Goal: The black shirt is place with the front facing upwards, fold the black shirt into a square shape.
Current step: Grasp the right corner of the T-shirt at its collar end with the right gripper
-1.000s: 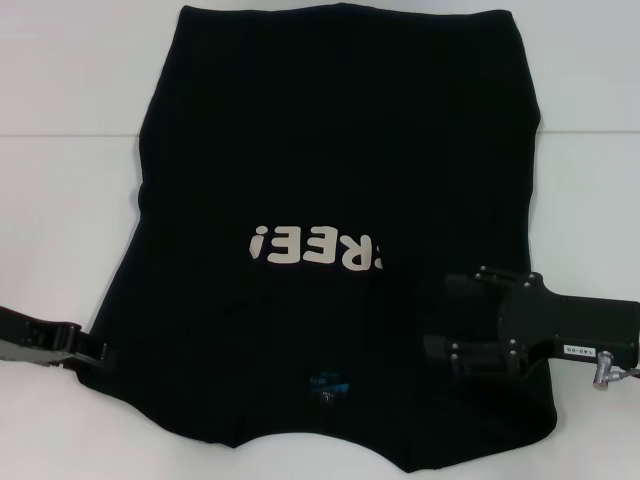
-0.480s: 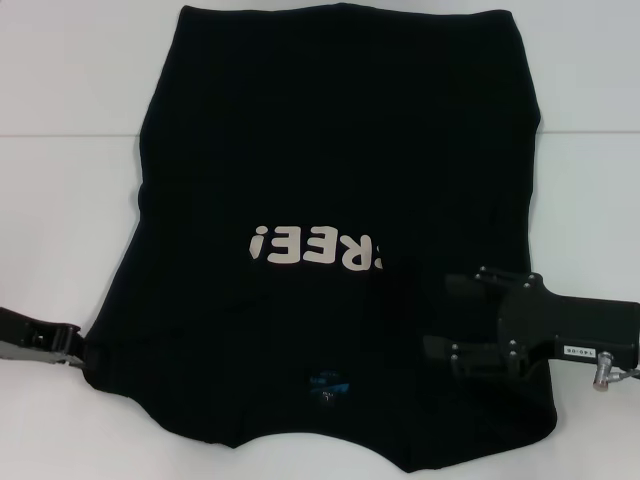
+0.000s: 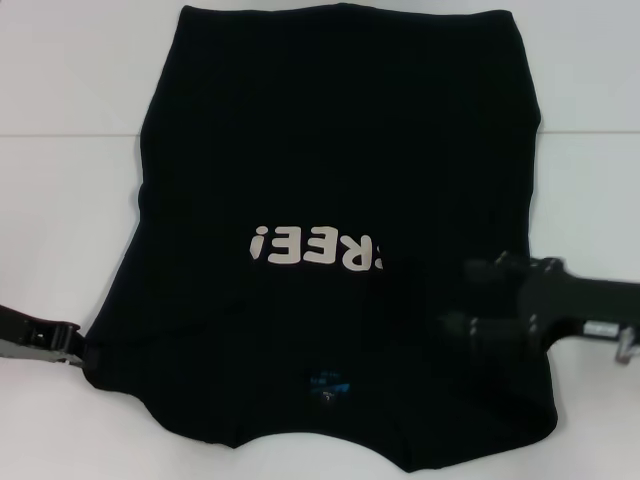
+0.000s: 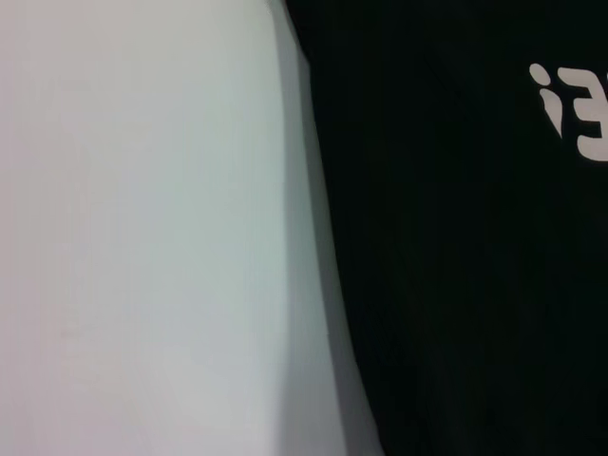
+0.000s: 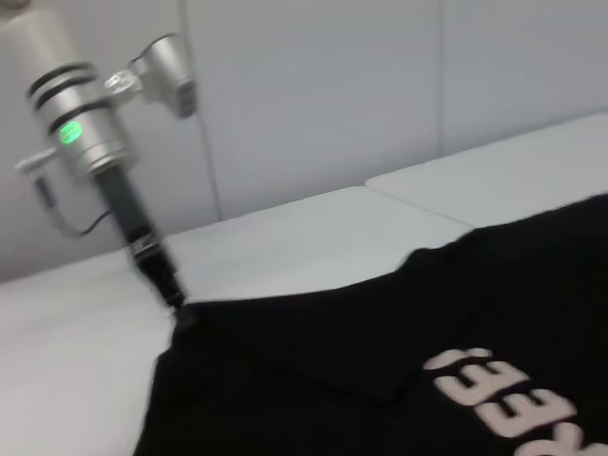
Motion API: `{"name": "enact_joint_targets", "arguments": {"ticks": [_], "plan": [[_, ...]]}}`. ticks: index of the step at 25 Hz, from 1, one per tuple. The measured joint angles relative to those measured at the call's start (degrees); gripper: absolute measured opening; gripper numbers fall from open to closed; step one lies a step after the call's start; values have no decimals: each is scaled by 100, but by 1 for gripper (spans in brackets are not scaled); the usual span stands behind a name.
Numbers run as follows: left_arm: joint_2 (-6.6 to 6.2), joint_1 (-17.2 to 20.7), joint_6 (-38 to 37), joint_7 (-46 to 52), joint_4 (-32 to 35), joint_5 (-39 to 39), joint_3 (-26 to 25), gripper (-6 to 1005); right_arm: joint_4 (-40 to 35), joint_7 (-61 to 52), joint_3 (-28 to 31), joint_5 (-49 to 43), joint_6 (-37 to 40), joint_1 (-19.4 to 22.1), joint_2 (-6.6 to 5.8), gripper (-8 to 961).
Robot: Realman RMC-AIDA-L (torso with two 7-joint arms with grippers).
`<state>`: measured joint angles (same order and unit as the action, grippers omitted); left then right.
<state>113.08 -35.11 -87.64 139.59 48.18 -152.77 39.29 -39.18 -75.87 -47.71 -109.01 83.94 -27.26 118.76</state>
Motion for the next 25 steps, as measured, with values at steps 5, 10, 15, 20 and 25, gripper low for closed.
{"name": "enact_joint_targets", "arguments": {"ticks": [5,10,15,20,25], "plan": [[-25,-44,-120,-15,4,18,-3,17,-645,-2355,56,-395,288,-172,-504,915],[-39,-62,-189,-98,7,20,-18,18,-726,-4781,58,-1389,818,-729,-1144,915],[-63,-87,-192,-105,-22,20,-4,18,-943,-6333,181,-3375,1312,-1468,-1133,916],[-75,-102,-193,-95,-31,19,-17,18,-934,-6696,34,-4666,1595,-2113,-899,913],[-76,-114,-193,-90,-53,19,-18,18,-968,-6808,-404,-5219,1607,-2609,-665,912]]}}
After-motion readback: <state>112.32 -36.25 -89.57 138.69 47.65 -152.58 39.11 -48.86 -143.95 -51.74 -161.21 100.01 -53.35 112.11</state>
